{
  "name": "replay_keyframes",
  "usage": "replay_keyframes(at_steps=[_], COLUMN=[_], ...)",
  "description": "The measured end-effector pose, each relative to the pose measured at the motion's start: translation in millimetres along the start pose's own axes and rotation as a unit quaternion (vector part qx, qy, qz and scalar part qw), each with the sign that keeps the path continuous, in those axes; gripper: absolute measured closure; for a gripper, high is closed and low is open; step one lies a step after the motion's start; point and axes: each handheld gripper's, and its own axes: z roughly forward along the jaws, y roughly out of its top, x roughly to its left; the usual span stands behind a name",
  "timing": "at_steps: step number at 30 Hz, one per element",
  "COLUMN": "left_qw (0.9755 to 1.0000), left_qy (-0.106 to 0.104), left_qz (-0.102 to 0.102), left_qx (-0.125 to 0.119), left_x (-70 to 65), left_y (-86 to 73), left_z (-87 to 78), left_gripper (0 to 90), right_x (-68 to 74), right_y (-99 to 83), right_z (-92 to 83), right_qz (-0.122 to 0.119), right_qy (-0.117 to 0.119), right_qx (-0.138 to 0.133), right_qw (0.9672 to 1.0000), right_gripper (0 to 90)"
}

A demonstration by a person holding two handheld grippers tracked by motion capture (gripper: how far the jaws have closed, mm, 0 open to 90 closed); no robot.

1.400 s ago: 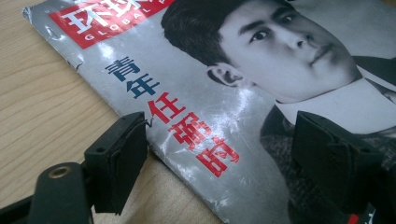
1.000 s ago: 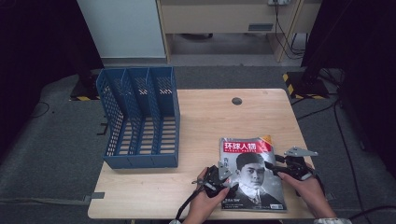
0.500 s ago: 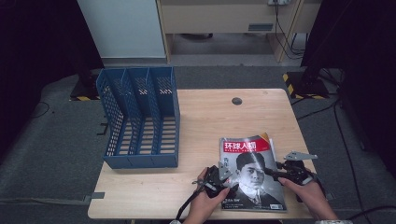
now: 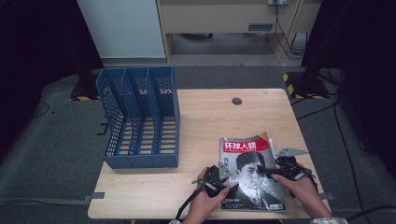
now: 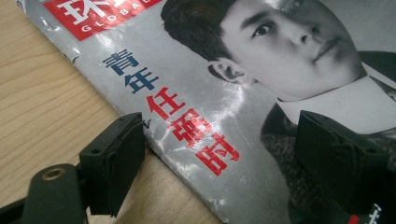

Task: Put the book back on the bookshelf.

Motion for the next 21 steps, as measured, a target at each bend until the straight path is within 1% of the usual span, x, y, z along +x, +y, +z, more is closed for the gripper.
replay_keyframes(at_steps=[3, 5, 6, 7, 8, 10, 11, 12, 13, 14, 16, 18, 19, 20, 21], left_qw=[1.0000, 1.0000, 1.0000, 1.0000, 1.0000, 1.0000, 1.0000, 1.0000, 1.0000, 1.0000, 1.0000, 0.9999, 0.9999, 0.9999, 0.9999], left_qy=[-0.002, -0.002, -0.002, -0.002, -0.003, -0.003, -0.003, -0.003, -0.003, -0.003, -0.003, -0.009, -0.009, -0.012, -0.012], left_qz=[0.001, 0.001, 0.001, 0.001, 0.001, 0.001, 0.001, 0.001, 0.001, 0.001, 0.000, 0.003, 0.003, 0.007, 0.007], left_qx=[0.000, 0.000, 0.000, 0.000, 0.001, 0.000, 0.000, 0.001, 0.001, 0.001, 0.001, 0.005, 0.005, 0.008, 0.008], left_x=[0.2, 0.2, 0.2, 0.2, 0.3, 0.3, 0.3, 0.3, 0.3, 0.3, 0.4, 0.6, 0.6, 0.0, 0.0], left_y=[0.0, 0.0, 0.0, 0.0, 0.1, 0.1, 0.1, 0.1, 0.1, 0.1, 0.1, 0.5, 0.5, 1.2, 1.2], left_z=[0.1, 0.1, 0.1, 0.1, 0.1, 0.1, 0.1, 0.1, 0.1, 0.1, 0.2, 0.9, 0.9, 2.0, 2.0], left_gripper=[15.4, 15.3, 15.3, 15.3, 15.3, 15.2, 15.2, 15.2, 15.2, 15.2, 15.1, 13.1, 10.3, 8.8, 8.5], right_x=[0.0, 2.8, 4.2, 4.2, 7.7, 8.1, 8.1, 7.5, 7.5, 7.5, 8.9, 8.8, 8.8, 7.7, 7.8], right_y=[0.2, 0.5, 0.6, 0.6, 0.6, -0.2, -0.2, -0.4, -0.4, 0.1, 0.4, 0.5, 0.5, 0.7, 1.1], right_z=[3.0, 7.4, 8.7, 8.7, 10.7, 9.5, 9.5, 7.9, 7.9, 6.1, 5.2, 3.2, 3.2, 1.2, 0.4], right_qz=[-0.003, -0.008, -0.014, -0.014, -0.025, -0.041, -0.041, -0.038, -0.038, -0.039, -0.046, -0.048, -0.048, -0.044, -0.043], right_qy=[-0.003, -0.004, -0.007, -0.007, -0.015, -0.022, -0.022, -0.027, -0.027, -0.032, -0.036, -0.031, -0.031, -0.023, -0.020], right_qx=[0.006, 0.013, 0.017, 0.017, 0.019, 0.014, 0.014, 0.003, 0.003, -0.006, -0.011, -0.020, -0.020, -0.031, -0.034], right_qw=[1.0000, 0.9999, 0.9997, 0.9997, 0.9994, 0.9988, 0.9988, 0.9989, 0.9989, 0.9987, 0.9982, 0.9982, 0.9982, 0.9983, 0.9983], right_gripper=[39.0, 35.5, 35.2, 35.2, 37.8, 48.1, 48.1, 58.2, 58.2, 66.2, 71.7, 77.1, 77.1, 81.1, 82.3])
